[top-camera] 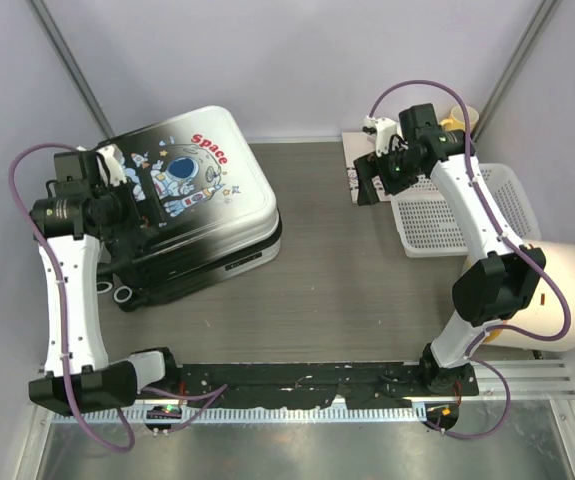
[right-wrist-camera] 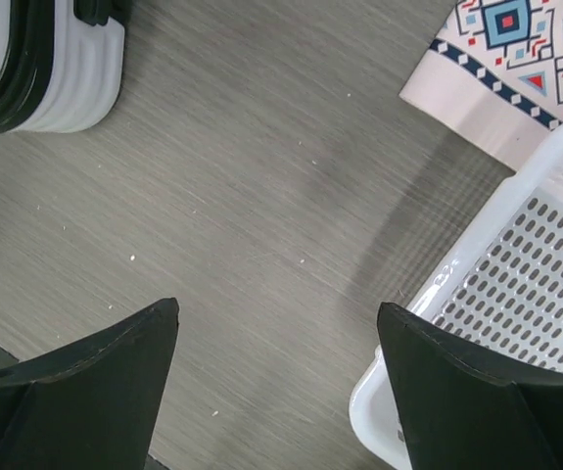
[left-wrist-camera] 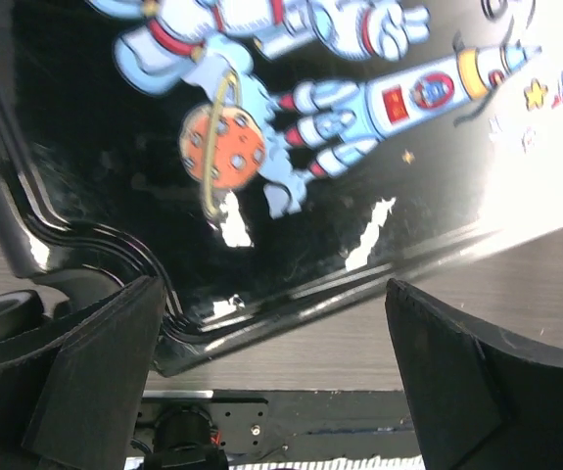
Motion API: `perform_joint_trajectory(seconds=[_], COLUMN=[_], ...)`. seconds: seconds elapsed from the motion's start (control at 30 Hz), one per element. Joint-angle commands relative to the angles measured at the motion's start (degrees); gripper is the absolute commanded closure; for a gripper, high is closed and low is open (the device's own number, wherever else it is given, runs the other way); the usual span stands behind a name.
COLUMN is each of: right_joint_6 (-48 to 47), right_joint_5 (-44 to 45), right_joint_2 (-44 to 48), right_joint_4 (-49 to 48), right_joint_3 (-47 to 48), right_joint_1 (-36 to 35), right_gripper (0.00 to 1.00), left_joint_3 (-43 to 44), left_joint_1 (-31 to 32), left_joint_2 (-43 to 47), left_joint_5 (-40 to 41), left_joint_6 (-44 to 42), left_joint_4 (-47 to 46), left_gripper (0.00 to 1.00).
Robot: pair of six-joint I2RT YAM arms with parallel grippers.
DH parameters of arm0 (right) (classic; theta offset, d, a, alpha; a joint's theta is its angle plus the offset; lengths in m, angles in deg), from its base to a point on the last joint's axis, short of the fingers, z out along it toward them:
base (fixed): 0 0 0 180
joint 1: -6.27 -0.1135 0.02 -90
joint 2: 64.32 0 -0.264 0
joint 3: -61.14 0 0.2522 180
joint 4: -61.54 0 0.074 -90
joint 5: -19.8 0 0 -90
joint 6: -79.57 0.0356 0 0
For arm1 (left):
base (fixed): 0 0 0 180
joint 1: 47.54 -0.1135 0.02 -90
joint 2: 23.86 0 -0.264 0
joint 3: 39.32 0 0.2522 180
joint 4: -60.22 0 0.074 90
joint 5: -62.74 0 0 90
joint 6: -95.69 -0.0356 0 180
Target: Open, take out, and arrange the luggage
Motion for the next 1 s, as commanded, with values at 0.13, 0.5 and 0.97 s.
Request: perform_joint_trajectory(seconds=[0.13, 0.5, 0.97], right_joint_6=[2.7, 4.8, 8.3], right_joint_5=[1.8, 5.8, 2.5], right_joint_2=[-4.1, -12.9, -19.7], right_joint_4=[-6.1, -9.9, -22.3], right_joint_3=[7.4, 14.6, 13.3], right_joint_1=[-2.7, -6.9, -9.1], right_gripper=[0.07, 0.05, 0.05], left_joint_3=[13.2, 24.8, 19.0], left_joint_1=[-21.8, -23.0, -16.5], left_joint_2=[-12.3, -23.2, -33.6], left_joint_5=[-13.6, 13.4, 21.6], left_joint_6=[0.8, -12.0, -16.8], left_joint_4=[2.9, 1.2, -9.1], left_gripper=[0.0, 0.0, 0.04])
